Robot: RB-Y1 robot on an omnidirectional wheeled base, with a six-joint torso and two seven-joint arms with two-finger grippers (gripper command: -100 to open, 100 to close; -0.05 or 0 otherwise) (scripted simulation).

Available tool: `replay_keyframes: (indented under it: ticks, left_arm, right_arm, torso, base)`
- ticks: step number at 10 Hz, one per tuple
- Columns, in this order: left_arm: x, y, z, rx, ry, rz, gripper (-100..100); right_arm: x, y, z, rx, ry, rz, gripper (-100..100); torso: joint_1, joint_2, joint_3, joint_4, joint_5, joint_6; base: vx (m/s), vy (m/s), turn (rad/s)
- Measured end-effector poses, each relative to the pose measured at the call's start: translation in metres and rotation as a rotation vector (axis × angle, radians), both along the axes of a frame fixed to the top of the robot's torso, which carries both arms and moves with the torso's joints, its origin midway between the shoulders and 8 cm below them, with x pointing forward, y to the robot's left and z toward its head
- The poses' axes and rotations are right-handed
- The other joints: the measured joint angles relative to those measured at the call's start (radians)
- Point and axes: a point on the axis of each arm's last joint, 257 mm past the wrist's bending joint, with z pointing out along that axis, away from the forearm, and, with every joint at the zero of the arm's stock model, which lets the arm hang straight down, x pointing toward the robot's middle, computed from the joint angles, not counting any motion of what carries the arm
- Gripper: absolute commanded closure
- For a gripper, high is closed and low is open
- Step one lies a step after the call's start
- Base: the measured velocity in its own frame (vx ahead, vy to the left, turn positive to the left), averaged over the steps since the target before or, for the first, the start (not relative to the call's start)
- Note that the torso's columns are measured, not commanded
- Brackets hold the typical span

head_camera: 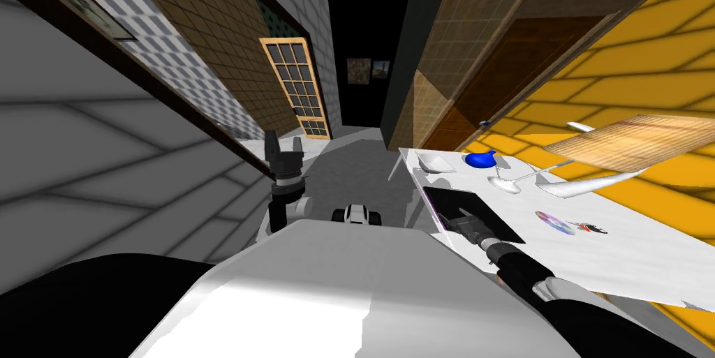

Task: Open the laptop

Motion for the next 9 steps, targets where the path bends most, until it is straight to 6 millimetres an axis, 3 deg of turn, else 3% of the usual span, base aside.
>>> replay_keyframes:
  ticks: [3, 5, 7, 9]
  left_arm:
    - [0.000, 0.000, 0.000, 0.000, 0.000, 0.000, 0]
    - [0.000, 0.000, 0.000, 0.000, 0.000, 0.000, 0]
    - [0.000, 0.000, 0.000, 0.000, 0.000, 0.000, 0]
    - [0.000, 0.000, 0.000, 0.000, 0.000, 0.000, 0]
  right_arm:
    - [0.011, -0.002, -0.026, 0.056, 0.033, -0.008, -100]
    - [0.015, -0.021, -0.029, 0.044, 0.026, -0.041, -100]
    - [0.018, -0.030, -0.039, 0.029, 0.056, -0.036, -100]
    - [0.025, -0.031, -0.053, 0.052, 0.093, -0.028, -100]
  torso:
    - [-0.008, -0.009, -0.005, -0.002, -0.002, 0.001]
    - [-0.006, -0.014, -0.008, -0.004, -0.001, 0.000]
    - [0.001, 0.000, 0.000, 0.000, 0.000, -0.002]
    - [-0.003, -0.001, 0.001, 0.000, 0.000, 0.002]
  base:
    - [-0.099, 0.016, 0.038]
    - [0.016, -0.011, 0.000]
    - [-0.200, 0.075, 0.394]
    - [-0.124, 0.055, 0.012]
